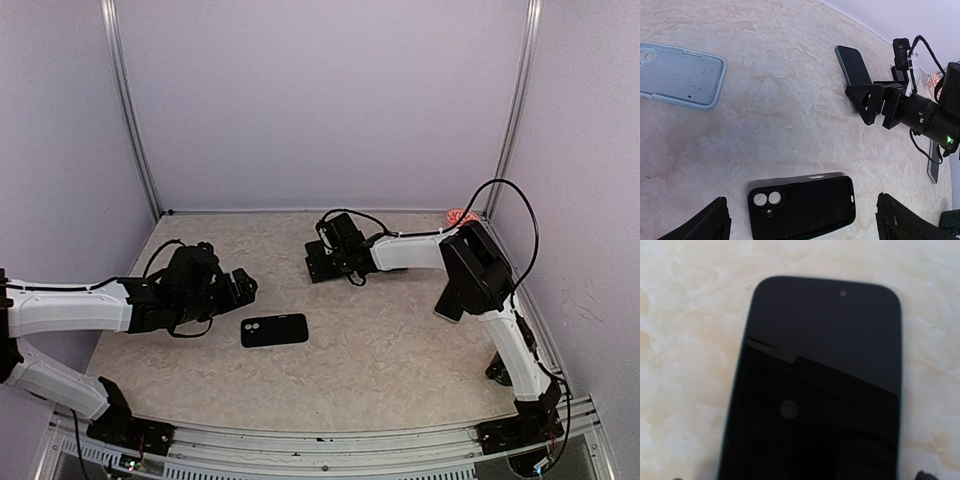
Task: Put the phone into the phone case
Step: Move the phone with the phone case to the center of the board.
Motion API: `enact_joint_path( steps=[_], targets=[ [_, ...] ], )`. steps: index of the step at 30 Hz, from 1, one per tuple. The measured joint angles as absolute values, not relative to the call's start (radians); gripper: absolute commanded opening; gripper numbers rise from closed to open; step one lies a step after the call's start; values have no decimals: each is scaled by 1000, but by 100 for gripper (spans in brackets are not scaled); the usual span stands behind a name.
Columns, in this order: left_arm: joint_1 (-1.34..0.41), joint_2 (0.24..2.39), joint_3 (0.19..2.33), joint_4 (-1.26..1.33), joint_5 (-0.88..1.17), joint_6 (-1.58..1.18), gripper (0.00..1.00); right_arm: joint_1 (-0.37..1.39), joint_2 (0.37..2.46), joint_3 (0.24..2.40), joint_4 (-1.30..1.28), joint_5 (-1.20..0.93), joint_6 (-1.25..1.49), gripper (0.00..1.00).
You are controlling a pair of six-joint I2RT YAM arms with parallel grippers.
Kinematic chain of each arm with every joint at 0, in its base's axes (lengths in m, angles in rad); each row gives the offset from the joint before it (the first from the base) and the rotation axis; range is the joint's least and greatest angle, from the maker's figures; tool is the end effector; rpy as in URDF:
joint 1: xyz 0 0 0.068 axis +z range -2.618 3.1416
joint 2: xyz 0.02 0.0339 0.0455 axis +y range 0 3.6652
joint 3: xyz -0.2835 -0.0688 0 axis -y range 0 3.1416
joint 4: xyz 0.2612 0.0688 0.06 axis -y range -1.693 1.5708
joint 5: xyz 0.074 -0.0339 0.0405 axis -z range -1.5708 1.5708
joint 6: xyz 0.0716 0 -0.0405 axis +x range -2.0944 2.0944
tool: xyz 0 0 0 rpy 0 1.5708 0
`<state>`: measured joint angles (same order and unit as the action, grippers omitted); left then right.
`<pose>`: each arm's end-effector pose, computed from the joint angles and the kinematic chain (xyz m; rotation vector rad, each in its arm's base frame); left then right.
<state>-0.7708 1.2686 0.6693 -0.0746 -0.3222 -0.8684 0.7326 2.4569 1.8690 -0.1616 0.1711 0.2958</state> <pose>0.2282 -0.1900 0.1978 -0.2858 2.2412 -0.5423 0.4513 0.3896 0.0994 -0.4194 2.2909 0.3246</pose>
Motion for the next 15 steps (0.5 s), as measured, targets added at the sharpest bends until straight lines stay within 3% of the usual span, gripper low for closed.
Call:
enact_joint_path(
  steps=[6, 15],
  targets=[
    [-768, 1269, 668, -74, -322, -869, 99, 738, 2459, 1869, -160, 192, 284, 90],
    [-765, 1269, 665, -70, -323, -879, 99, 743, 2459, 1867, -157, 196, 284, 68]
  ],
)
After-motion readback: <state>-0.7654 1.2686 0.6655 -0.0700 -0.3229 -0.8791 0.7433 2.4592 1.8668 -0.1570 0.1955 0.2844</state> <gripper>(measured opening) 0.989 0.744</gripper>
